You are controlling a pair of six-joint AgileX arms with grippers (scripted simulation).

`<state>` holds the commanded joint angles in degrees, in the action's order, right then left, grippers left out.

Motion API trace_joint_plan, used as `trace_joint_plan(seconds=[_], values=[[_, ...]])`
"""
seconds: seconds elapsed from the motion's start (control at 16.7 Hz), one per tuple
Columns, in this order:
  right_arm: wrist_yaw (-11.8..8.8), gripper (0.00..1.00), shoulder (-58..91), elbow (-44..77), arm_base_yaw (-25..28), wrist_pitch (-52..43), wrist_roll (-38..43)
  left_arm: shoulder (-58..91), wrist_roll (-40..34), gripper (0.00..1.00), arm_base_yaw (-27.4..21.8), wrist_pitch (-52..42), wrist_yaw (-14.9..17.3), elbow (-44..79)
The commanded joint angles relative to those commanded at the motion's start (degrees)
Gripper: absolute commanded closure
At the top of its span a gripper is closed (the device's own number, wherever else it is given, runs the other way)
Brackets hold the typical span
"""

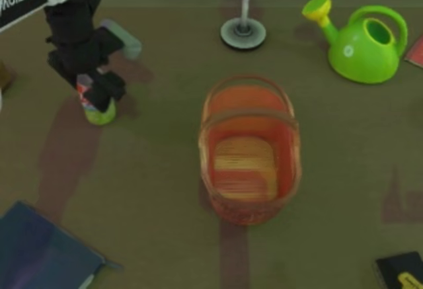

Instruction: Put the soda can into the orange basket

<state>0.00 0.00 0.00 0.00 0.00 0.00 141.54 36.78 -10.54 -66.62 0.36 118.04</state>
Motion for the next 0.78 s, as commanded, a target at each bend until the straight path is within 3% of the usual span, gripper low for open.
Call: trace_joint_plan(seconds=[0.48, 0.6, 0.78], values=[[0.0, 0.00, 0.0, 0.0, 0.0, 0.0, 0.0, -0.3, -0.4, 1.00, -0.3, 1.7, 1.3, -0.6], [0.0, 0.00, 0.0, 0.0, 0.0, 0.0, 0.0, -0.9, -1.7, 1.00, -0.7, 5.7, 4.2, -2.1], [0.0, 0.00, 0.0, 0.0, 0.0, 0.0, 0.0, -2.6, -4.8, 1.00, -1.6, 15.8, 11.3, -6.0]])
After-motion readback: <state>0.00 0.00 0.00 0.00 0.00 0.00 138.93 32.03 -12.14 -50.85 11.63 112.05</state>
